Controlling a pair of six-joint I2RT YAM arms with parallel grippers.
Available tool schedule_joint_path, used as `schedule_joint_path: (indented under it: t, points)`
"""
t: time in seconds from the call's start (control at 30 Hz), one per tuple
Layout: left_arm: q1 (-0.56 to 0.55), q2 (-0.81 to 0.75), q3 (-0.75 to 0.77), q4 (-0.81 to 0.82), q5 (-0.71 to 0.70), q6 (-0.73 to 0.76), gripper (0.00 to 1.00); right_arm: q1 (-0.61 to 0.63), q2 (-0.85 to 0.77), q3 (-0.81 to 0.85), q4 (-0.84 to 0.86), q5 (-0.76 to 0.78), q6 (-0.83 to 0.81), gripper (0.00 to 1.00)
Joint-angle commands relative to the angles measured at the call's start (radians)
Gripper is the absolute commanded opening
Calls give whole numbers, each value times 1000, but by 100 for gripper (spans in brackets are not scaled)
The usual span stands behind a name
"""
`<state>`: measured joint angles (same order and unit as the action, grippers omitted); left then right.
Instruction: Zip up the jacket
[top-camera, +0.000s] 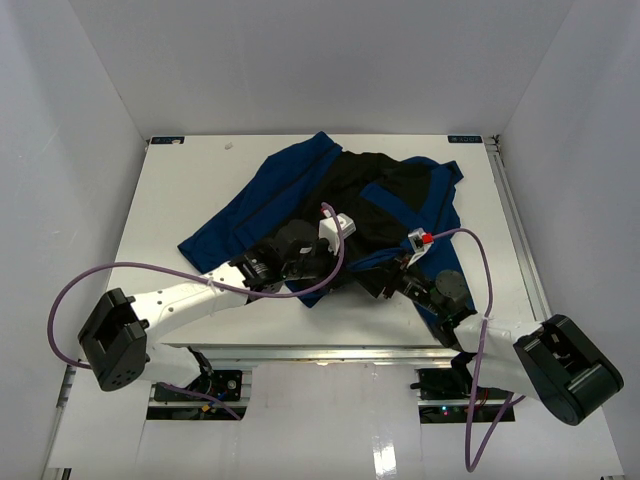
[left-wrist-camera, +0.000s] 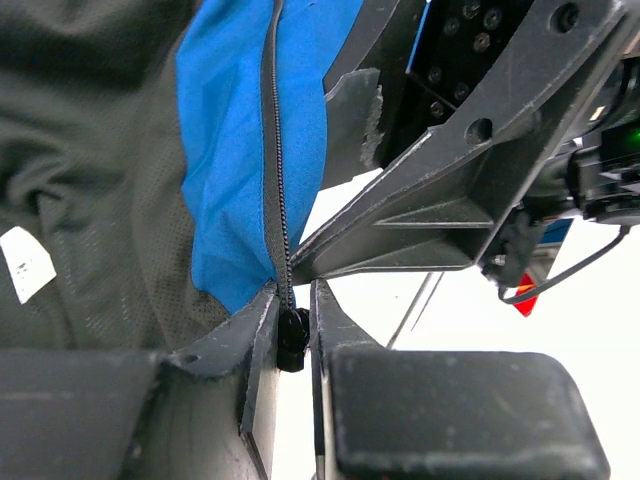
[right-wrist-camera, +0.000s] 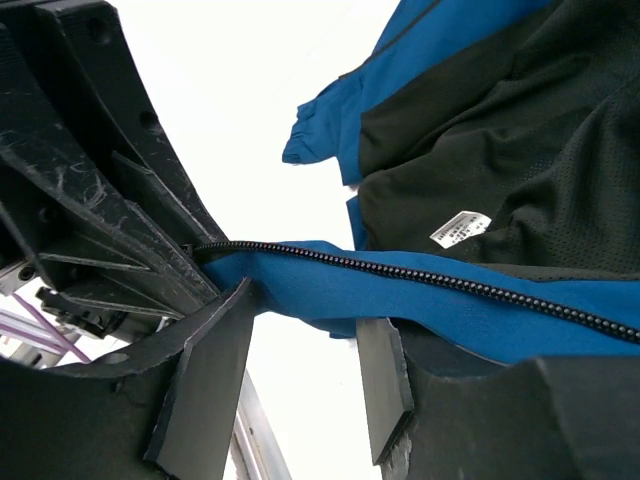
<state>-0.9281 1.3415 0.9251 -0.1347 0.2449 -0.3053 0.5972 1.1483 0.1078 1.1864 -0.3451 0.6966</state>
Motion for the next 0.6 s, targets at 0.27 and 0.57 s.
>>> schedule_joint_path:
  t: [0.27,0.57]
  points:
    - [-5,-28,-76,224,133,-71,33,9,135,-20,498,-140,163,49]
    - [-6,-32,-141,272,152,-88,45,9,168,19,549,-146,175,30]
